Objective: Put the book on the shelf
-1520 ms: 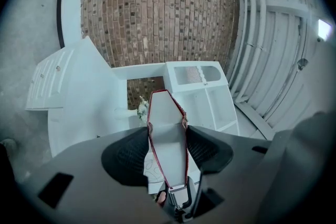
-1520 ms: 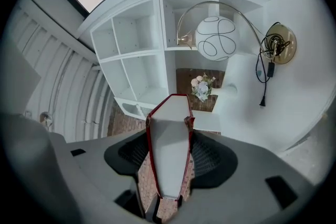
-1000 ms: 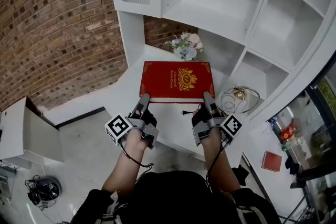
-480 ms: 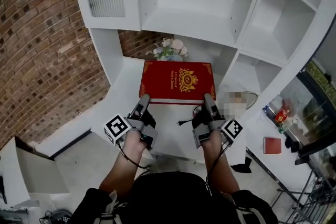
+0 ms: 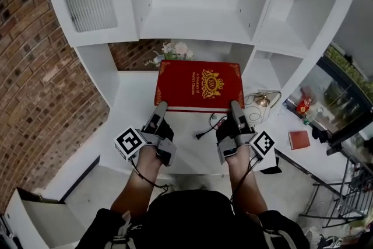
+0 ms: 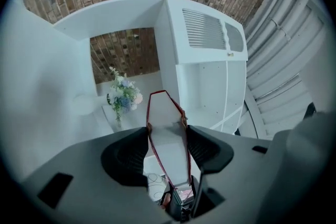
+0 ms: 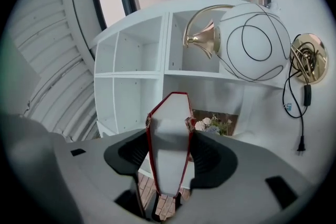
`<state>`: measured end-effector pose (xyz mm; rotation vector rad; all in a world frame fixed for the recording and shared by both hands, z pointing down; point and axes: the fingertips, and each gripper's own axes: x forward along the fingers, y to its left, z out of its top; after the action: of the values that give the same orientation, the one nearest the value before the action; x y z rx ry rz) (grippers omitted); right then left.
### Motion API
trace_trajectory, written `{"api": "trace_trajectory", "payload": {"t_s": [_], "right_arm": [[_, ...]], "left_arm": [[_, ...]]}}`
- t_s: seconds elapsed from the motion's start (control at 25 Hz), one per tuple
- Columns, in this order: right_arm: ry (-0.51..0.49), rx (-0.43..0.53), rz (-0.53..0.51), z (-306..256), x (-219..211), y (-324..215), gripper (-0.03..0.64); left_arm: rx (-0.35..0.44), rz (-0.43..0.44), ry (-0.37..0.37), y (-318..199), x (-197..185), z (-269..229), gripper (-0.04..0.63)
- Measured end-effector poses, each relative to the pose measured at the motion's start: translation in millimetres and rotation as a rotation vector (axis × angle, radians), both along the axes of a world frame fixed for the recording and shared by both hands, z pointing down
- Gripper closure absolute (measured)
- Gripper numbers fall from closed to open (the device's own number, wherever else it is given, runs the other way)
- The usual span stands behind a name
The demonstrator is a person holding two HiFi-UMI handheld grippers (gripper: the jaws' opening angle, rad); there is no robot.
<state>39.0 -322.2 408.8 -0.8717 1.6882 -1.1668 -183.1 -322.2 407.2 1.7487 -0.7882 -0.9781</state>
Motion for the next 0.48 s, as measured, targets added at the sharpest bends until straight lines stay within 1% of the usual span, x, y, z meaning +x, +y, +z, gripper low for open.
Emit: {"api": "trace_trajectory", "payload": {"t_s": [0.24, 0.48], "right_arm": [[0.011, 0.062, 0.051, -20, 7, 5, 0.356], [0.012, 0.122, 0.081, -42, 13, 10, 0.356]], "left_arm": [[0.054, 0.046, -0.002, -6, 7, -16, 0.349], [0.109, 0.066, -0.004, -7, 13, -38, 0.348]]}}
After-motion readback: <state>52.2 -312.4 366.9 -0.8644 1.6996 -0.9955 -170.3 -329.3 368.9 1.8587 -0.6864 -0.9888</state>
